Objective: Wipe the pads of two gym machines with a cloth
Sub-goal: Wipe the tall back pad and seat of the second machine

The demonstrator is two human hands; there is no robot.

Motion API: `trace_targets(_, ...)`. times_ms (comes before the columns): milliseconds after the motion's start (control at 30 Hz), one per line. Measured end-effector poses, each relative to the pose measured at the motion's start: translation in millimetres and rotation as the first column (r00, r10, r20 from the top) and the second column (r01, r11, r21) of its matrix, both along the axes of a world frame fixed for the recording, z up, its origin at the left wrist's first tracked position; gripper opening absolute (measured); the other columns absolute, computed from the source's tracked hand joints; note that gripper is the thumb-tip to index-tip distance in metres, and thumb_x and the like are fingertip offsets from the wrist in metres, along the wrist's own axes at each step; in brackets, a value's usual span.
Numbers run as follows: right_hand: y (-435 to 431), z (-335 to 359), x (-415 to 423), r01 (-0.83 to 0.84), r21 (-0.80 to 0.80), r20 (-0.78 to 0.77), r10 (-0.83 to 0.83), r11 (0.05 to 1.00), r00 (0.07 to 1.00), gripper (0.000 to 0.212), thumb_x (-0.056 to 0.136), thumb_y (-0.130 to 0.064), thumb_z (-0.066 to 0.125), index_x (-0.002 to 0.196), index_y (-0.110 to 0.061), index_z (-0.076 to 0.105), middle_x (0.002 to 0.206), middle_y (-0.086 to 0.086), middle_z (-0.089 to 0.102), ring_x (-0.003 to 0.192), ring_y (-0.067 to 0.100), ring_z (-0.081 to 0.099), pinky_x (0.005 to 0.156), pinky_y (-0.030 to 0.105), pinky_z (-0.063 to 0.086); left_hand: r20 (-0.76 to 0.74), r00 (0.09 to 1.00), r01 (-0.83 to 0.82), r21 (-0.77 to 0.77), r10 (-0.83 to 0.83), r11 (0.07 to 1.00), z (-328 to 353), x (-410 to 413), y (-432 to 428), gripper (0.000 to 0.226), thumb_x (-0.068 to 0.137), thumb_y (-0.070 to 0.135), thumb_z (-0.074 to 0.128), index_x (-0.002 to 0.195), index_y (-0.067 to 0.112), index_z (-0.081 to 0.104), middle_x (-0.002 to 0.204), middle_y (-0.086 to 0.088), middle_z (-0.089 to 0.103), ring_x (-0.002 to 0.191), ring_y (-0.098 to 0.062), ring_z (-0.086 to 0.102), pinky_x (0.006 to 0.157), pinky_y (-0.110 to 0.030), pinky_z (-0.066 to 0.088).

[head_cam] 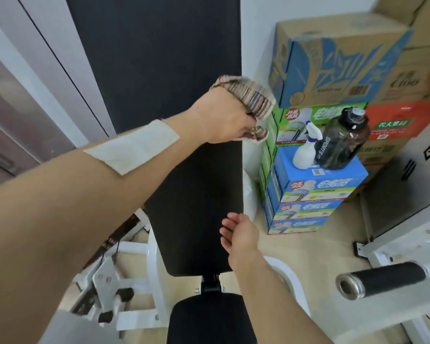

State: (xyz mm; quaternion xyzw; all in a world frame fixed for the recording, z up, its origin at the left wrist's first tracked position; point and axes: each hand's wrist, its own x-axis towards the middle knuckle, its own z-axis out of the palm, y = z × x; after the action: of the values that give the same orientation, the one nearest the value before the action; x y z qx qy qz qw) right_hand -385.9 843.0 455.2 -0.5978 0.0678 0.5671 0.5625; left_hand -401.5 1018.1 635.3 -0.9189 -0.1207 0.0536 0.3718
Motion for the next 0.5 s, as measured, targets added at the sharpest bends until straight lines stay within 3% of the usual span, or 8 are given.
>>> trace_targets(67, 12, 23, 5, 0.000, 0.056, 0.040, -0.003, 0.998, 0.999, 0.028, 0.098, -0.021, 0.040, 0.096, -0.017, 0.068, 0.075, -0.001, 0.067, 0.062, 0.014, 0.058, 0.066, 0.031, 0.047, 0.085, 0.996, 0.001, -0.015, 0.000, 1.000, 17, 0, 0, 0.030, 0.098, 0.039, 0.042, 0.091, 0.024, 0.067, 0.087, 0.001, 0.067, 0.082, -0.027, 0.061, 0.065, -0.038, 0.036)
trace_targets(167, 23, 44, 13, 0.042, 0.107, 0.088, -0.052, 0.993, 0.995, 0.028, 0.096, -0.019, 0.042, 0.093, -0.016, 0.069, 0.070, -0.002, 0.066, 0.060, 0.014, 0.058, 0.063, 0.030, 0.046, 0.228, 0.974, 0.015, -0.047, -0.004, 0.999, -18, -8, -10, 0.020, 0.093, 0.030, 0.052, 0.103, 0.025, 0.069, 0.102, 0.004, 0.070, 0.095, -0.025, 0.064, 0.077, -0.040, 0.044)
trace_targets(233, 24, 46, 17, 0.092, 0.116, 0.113, -0.105, 0.989, 0.988, 0.026, 0.094, -0.018, 0.042, 0.089, -0.016, 0.067, 0.065, -0.002, 0.063, 0.056, 0.014, 0.054, 0.060, 0.029, 0.043, 0.179, 0.984, 0.011, -0.112, 0.009, 0.994, -67, -22, -27, 0.027, 0.091, 0.027, 0.057, 0.116, 0.031, 0.066, 0.116, 0.008, 0.068, 0.104, -0.024, 0.065, 0.083, -0.040, 0.047)
trace_targets(267, 24, 44, 18, 0.118, 0.112, 0.119, -0.131, 0.987, 0.984, 0.025, 0.093, -0.017, 0.042, 0.086, -0.016, 0.066, 0.063, -0.003, 0.061, 0.054, 0.014, 0.052, 0.058, 0.028, 0.041, 0.089, 0.996, -0.021, -0.111, 0.031, 0.994, -93, -32, -37, 0.032, 0.092, 0.026, 0.056, 0.123, 0.034, 0.063, 0.124, 0.007, 0.066, 0.110, -0.025, 0.064, 0.085, -0.043, 0.049)
trace_targets(367, 18, 35, 20, 0.170, 0.080, 0.113, -0.179, 0.982, 0.977, 0.022, 0.093, -0.013, 0.042, 0.081, -0.016, 0.061, 0.054, -0.004, 0.055, 0.048, 0.013, 0.045, 0.054, 0.026, 0.034, -0.162, 0.984, -0.114, -0.295, 0.068, 0.949, -167, -66, -59, 0.037, 0.102, 0.030, 0.048, 0.138, 0.033, 0.053, 0.143, 0.001, 0.053, 0.129, -0.031, 0.052, 0.101, -0.050, 0.045)
trace_targets(433, 14, 30, 19, 0.171, 0.053, 0.101, -0.176, 0.984, 0.979, 0.020, 0.091, -0.010, 0.044, 0.081, -0.014, 0.061, 0.053, -0.003, 0.054, 0.047, 0.013, 0.043, 0.051, 0.025, 0.032, -0.166, 0.986, -0.064, -0.310, 0.012, 0.949, -177, -88, -60, 0.035, 0.096, 0.029, 0.060, 0.131, 0.034, 0.060, 0.140, 0.004, 0.057, 0.125, -0.026, 0.057, 0.097, -0.042, 0.050)
trace_targets(500, 12, 31, 13, 0.127, 0.039, 0.128, -0.131, 0.991, 0.983, 0.021, 0.090, -0.011, 0.044, 0.083, -0.015, 0.063, 0.057, -0.003, 0.055, 0.049, 0.013, 0.044, 0.052, 0.025, 0.032, -0.075, 0.997, -0.018, -0.336, -0.008, 0.942, -150, -104, -45, 0.033, 0.083, 0.021, 0.069, 0.115, 0.029, 0.072, 0.127, 0.002, 0.068, 0.113, -0.025, 0.067, 0.086, -0.038, 0.057)
